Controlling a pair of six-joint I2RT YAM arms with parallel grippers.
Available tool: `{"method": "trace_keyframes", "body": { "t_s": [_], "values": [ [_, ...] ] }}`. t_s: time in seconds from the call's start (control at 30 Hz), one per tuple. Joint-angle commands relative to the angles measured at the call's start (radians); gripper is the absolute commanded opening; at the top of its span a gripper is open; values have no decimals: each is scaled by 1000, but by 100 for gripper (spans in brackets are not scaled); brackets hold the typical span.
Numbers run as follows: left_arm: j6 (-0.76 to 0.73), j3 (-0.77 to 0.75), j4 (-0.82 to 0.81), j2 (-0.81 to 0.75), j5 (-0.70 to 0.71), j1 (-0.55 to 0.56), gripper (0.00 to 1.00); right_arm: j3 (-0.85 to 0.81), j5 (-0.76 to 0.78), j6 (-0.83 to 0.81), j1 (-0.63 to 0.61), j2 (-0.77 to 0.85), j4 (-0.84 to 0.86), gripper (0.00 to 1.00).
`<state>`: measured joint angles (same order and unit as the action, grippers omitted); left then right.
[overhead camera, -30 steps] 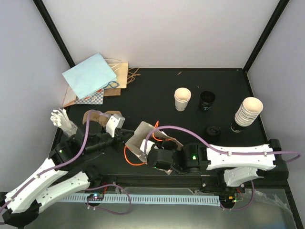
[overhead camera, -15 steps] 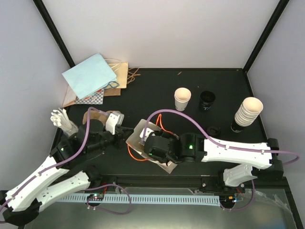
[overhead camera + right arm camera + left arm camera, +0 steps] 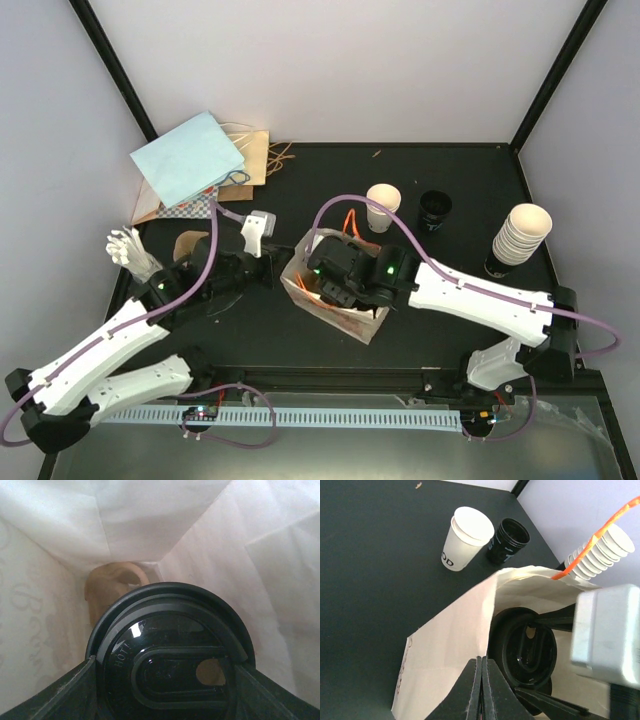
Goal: Pack the takeout coffee
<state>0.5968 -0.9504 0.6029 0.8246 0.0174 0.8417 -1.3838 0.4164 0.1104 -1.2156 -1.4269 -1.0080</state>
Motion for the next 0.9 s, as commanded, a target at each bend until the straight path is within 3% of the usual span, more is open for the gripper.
{"method": "trace_keyframes", "body": {
  "t_s": [0.0, 0.2, 0.3, 0.6, 0.77, 0.87],
  "values": [
    [19, -78, -70, 43, 79, 4, 2, -33, 65, -81, 65, -33, 27, 51],
    [-17, -99, -152, 101, 148, -6, 1, -102, 221, -137, 106, -71, 44, 51],
    [-24, -93, -187, 103, 167, -9, 2, -125, 227, -147, 107, -78, 38, 51],
    [-21, 152, -375, -14, 143, -9, 2, -12, 184, -143, -13, -20, 94, 51],
    [18, 171, -320, -58, 115, -9, 3, -1, 173, -107, -70, -21, 80, 51],
    [37, 171, -253, -85, 106, -9, 14, 0, 176, -92, -98, -24, 72, 51]
  ]
}}
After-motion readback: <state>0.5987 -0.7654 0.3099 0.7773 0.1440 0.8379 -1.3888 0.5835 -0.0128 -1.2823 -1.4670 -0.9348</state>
